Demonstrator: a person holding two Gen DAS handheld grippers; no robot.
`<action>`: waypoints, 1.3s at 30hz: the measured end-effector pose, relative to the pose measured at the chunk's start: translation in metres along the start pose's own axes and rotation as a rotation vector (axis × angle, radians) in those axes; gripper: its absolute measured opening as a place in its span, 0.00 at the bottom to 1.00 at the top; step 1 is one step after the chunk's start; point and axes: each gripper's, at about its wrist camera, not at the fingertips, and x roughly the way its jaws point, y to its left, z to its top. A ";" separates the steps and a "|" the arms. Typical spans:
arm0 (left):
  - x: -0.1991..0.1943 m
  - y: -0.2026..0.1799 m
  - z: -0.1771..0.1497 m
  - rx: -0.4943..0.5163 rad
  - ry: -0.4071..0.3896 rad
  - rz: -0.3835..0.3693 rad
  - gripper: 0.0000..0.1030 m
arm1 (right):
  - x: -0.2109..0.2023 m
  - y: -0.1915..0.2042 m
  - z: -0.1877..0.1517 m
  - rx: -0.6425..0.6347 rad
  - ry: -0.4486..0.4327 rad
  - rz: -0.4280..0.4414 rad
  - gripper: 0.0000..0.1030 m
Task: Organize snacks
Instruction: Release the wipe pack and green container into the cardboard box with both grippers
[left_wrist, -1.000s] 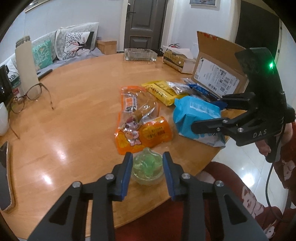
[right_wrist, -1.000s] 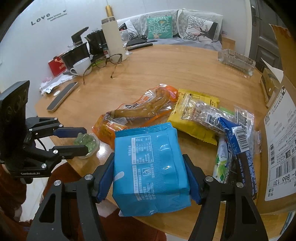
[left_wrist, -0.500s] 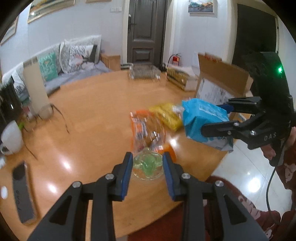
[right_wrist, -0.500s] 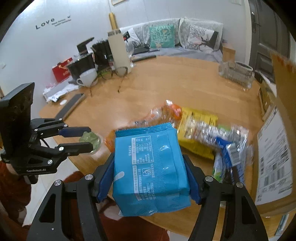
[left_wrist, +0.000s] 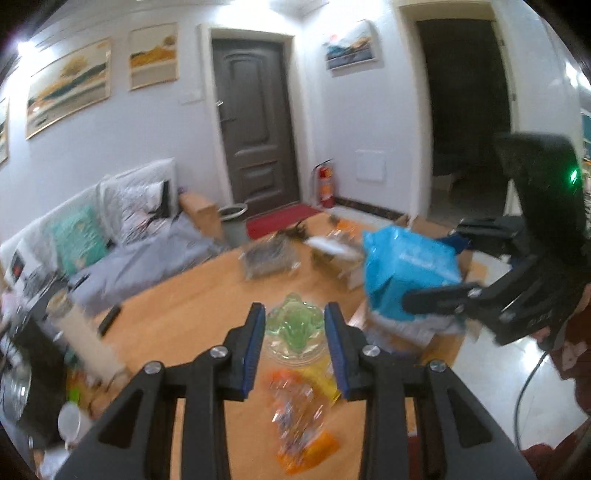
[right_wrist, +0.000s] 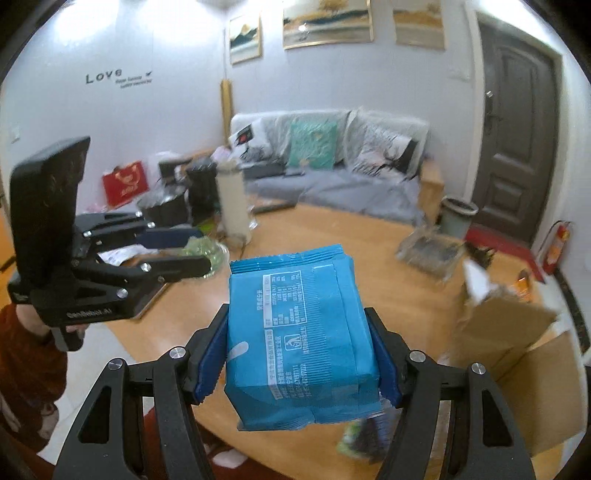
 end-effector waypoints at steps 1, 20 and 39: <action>0.004 -0.005 0.011 0.010 -0.005 -0.016 0.29 | -0.008 -0.010 0.003 0.015 -0.009 -0.025 0.63; 0.162 -0.159 0.089 0.151 0.145 -0.319 0.29 | -0.021 -0.174 -0.062 0.266 0.107 -0.289 0.63; 0.203 -0.160 0.079 0.123 0.207 -0.277 0.82 | 0.011 -0.189 -0.086 0.207 0.191 -0.312 0.88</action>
